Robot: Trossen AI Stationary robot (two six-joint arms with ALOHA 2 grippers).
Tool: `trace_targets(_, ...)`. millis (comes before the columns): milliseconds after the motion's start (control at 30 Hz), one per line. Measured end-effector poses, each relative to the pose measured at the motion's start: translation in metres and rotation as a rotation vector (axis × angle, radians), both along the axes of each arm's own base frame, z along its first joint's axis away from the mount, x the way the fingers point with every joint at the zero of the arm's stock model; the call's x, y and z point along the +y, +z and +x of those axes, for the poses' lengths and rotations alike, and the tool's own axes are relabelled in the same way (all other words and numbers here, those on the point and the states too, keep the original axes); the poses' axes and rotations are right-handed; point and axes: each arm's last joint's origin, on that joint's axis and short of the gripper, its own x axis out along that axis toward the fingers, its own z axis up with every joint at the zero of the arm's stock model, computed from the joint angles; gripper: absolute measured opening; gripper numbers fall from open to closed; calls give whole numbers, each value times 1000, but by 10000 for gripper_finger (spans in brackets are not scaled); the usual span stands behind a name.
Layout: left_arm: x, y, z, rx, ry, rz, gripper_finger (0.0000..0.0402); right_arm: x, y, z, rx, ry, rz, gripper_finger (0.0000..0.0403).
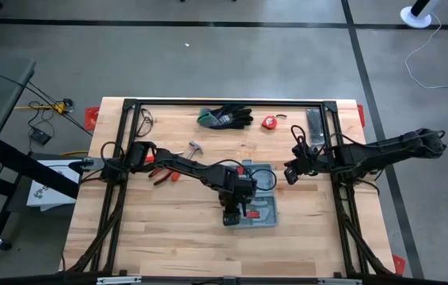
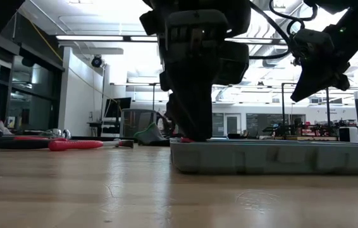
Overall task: Prefit tool cases
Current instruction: Put the screwdriver bit set into the gray tool case
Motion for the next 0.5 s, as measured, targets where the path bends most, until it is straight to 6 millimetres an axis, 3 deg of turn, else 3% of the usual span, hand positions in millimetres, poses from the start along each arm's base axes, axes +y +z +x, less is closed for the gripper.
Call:
trace_targets(100,2,18,-3,-27,55,30,163,3,2,3,-34,21,29,0)
trace_targets(333,14,84,-24,-195,204,234,105,16,9,13,-178,55,74,0)
trace_targets(433,14,85,-34,-223,243,209,58,32,14,29,-306,139,129,0)
trace_targets(500,8,76,-39,-229,242,162,20,46,10,43,-364,195,155,0)
